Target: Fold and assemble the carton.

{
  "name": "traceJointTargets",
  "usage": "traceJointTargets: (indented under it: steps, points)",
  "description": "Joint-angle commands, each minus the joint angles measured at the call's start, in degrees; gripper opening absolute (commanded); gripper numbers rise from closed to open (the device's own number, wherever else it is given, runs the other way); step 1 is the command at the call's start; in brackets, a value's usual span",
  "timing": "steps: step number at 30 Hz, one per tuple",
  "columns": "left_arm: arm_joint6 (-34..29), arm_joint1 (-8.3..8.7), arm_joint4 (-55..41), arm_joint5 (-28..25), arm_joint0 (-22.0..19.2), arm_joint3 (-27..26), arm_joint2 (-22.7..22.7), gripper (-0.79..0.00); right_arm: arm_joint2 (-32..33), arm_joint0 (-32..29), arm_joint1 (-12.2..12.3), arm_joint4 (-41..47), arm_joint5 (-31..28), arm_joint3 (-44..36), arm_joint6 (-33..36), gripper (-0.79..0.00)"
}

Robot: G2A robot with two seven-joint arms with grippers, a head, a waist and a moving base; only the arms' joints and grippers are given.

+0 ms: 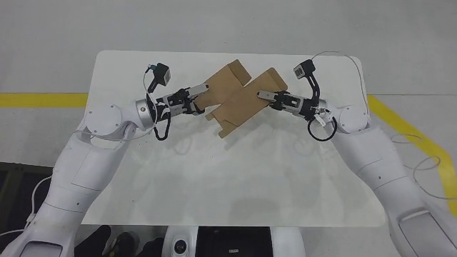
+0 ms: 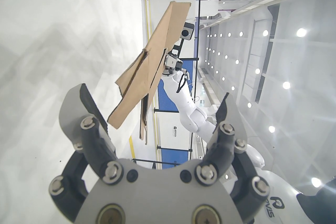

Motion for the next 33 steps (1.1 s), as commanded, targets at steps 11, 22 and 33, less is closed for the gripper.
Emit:
traceJointTargets:
  steps: [11, 22, 33]
  points:
    - [0.4, -0.18, -0.5, 1.0, -0.2, -2.5, -1.2, 0.0, 2.0, -1.9, 0.0, -4.3, 0.9, -0.7, -1.7, -0.785]
    - [0.9, -0.58, -0.9, 1.2, -1.5, -3.5, -1.3, 0.0, 3.7, -3.0, 0.0, -6.6, 1.9, -1.9, -1.7, -0.785]
    - [0.0, -0.73, -2.2, 2.3, -2.1, -4.8, -2.3, 0.0, 5.2, -3.8, -0.1, -8.3, 2.3, -2.0, -2.0, -0.785]
